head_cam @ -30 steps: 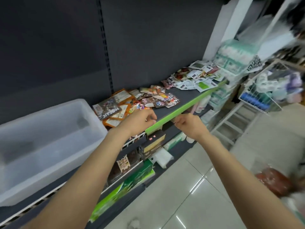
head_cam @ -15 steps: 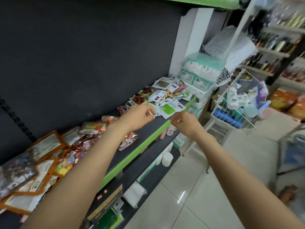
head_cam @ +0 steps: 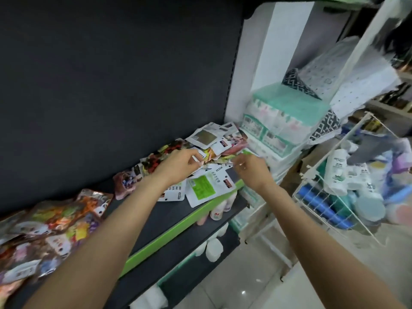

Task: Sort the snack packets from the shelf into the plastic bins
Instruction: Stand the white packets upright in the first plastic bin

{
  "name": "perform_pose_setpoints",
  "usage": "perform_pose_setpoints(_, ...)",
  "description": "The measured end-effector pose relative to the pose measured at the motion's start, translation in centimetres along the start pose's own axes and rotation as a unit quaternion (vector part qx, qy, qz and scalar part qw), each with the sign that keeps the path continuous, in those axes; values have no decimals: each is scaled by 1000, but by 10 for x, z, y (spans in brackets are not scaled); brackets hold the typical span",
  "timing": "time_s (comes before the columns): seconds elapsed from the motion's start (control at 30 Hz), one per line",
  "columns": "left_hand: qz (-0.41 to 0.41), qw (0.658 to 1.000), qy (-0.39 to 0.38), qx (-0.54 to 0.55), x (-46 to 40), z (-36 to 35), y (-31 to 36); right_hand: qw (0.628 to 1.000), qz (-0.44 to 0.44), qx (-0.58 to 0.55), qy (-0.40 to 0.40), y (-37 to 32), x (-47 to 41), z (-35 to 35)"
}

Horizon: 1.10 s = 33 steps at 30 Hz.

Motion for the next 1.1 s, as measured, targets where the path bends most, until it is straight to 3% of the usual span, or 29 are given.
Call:
perform_pose_setpoints(0.3, 160, 982, 97, 21, -76, -10, -29, 995, 71, 3, -63, 31, -120, -13)
perform_pose_setpoints(0.43, 190, 975, 112, 19, -100, -18, -48, 993, 85, -1, -86, 27, -152, -30)
perform_pose_setpoints(0.5, 184, 980, 73, -18, -111, -31, -58, 991, 96, 15, -91, 24, -165, -40)
perform_pose_setpoints(0.63, 187, 966, -84, -158, -113, -70, -77, 989, 86, 52, -113, 25, -184, -62)
perform_pose_setpoints(0.73, 187, 955, -99, -207, -111, -73, -87, 986, 75, 61, -140, 33, -193, -76)
perform_pose_setpoints(0.87, 195, 957, -93, -194, -109, -62, -89, 972, 106, 98, -184, 39, -200, -89)
perform_pose_setpoints(0.97, 185, 967, -9, -173, -104, -43, -81, 969, 132, 114, -173, 42, -203, -92)
perform_pose_setpoints(1.1, 227, 946, 141, -181, -88, -7, -70, 964, 185, 107, -159, 41, -199, -92)
Point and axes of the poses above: each hand's wrist, its own x-axis away from the middle knuckle, its own z-axis out of the back of the hand, y = z × x, the point moved 6 cm from there along -x, towards the middle knuckle, and after that the axes turned 5 degrees about -x, right-handed, at the moved point
